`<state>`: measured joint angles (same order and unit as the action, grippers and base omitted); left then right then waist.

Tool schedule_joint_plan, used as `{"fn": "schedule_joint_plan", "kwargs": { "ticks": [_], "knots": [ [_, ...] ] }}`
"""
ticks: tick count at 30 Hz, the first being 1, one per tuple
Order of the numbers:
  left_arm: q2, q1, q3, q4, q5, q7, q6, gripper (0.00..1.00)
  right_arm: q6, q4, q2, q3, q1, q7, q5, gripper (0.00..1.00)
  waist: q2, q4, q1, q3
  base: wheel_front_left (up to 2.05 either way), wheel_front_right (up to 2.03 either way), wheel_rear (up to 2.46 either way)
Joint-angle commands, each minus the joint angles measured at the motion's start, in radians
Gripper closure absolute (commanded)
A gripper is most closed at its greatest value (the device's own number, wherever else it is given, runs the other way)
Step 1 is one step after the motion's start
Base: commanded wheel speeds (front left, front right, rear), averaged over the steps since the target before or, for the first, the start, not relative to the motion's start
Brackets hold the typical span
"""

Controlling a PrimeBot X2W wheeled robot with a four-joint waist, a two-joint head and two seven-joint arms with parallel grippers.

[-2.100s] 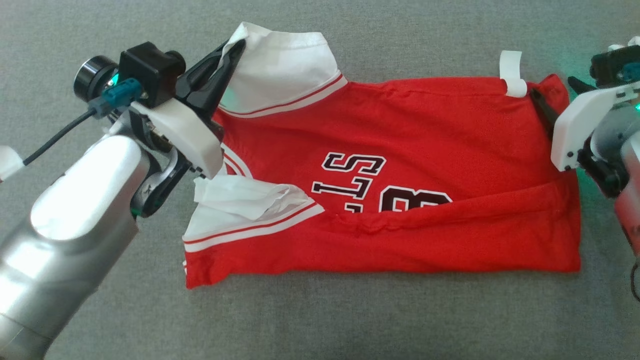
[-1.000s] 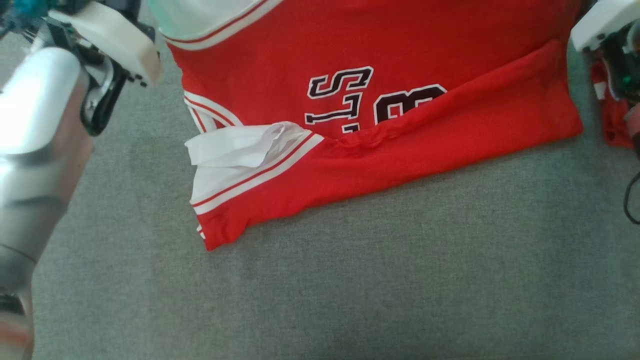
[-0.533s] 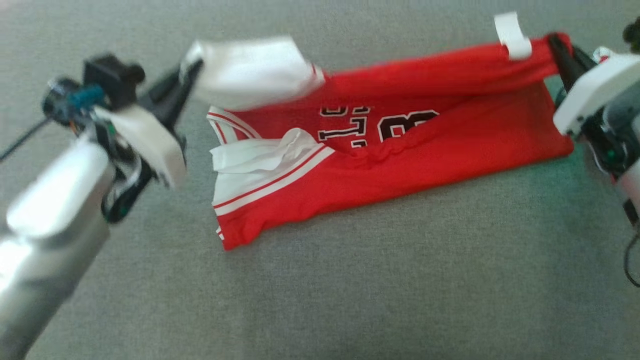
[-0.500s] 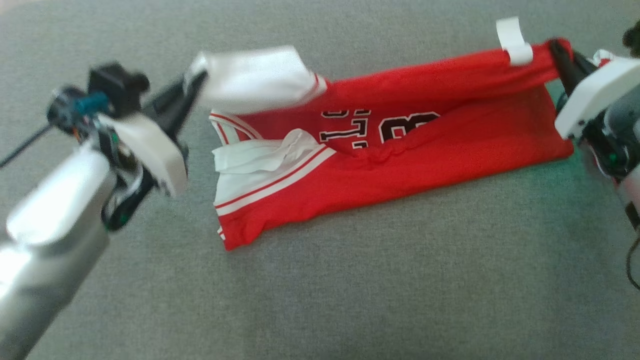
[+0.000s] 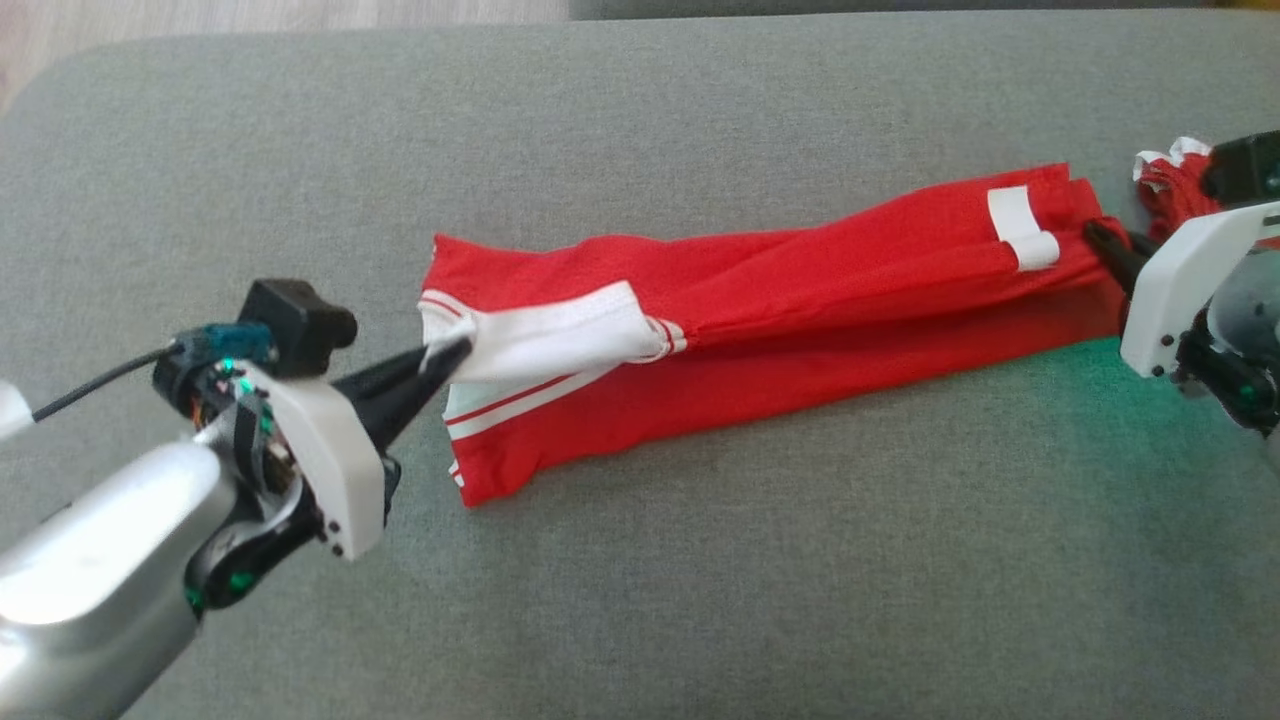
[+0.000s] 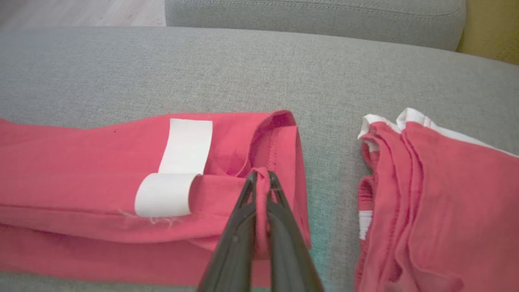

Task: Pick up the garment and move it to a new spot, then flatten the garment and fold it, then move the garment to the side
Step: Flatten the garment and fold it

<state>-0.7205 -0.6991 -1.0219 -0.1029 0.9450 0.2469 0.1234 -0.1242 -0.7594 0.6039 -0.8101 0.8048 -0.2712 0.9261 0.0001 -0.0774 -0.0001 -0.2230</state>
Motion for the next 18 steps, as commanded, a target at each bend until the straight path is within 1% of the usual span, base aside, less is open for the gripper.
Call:
{"fn": "schedule_joint_plan", "kwargs": {
  "ticks": [1,5,9,13,14,15,16,18],
  "knots": [
    [-0.059,-0.027,0.039,0.033,0.003,0.014,-0.001,1.0,-0.007,0.026,0.033,-0.007,-0.021,-0.006,0.012,1.0,-0.0001,0.003,0.0001,0.002,0.0,0.0,0.0],
    [-0.07,-0.024,0.012,0.062,-0.009,0.052,-0.001,1.0,-0.007,0.042,0.044,-0.033,-0.024,-0.029,0.026,1.0,-0.0001,0.01,0.0001,0.001,0.0,0.0,0.0],
    [-0.057,-0.02,-0.006,0.051,-0.018,0.066,-0.006,1.0,-0.007,0.054,0.046,-0.052,-0.018,-0.034,0.033,1.0,-0.0001,0.02,0.0001,-0.01,0.0,0.0,0.0],
    [-0.036,-0.027,-0.023,0.01,-0.047,0.062,-0.007,1.0,-0.007,0.053,0.04,-0.067,-0.014,-0.034,0.038,1.0,-0.0001,0.028,0.0001,-0.022,0.0,0.0,0.0],
    [-0.027,-0.029,-0.024,-0.003,-0.053,0.053,-0.011,0.9,-0.007,0.048,0.037,-0.066,-0.013,-0.031,0.042,0.0,-0.0001,0.029,0.0001,-0.025,0.0,0.0,0.0],
    [-0.018,-0.031,-0.024,-0.016,-0.061,0.042,-0.014,0.25,-0.007,0.038,0.033,-0.063,-0.013,-0.034,0.047,0.0,-0.0001,0.031,0.0001,-0.027,0.0,0.0,0.0],
    [-0.008,-0.031,-0.022,-0.031,-0.067,0.028,-0.021,0.0,-0.007,0.033,0.03,-0.064,-0.013,-0.037,0.049,0.0,-0.0001,0.033,0.0001,-0.029,0.0,0.0,0.0],
    [0.01,-0.032,-0.015,-0.06,-0.078,0.0,-0.038,0.0,-0.007,0.024,0.028,-0.057,-0.007,-0.025,0.052,0.0,-0.0001,0.036,0.0001,-0.03,0.0,0.0,0.0]
  ]
}}
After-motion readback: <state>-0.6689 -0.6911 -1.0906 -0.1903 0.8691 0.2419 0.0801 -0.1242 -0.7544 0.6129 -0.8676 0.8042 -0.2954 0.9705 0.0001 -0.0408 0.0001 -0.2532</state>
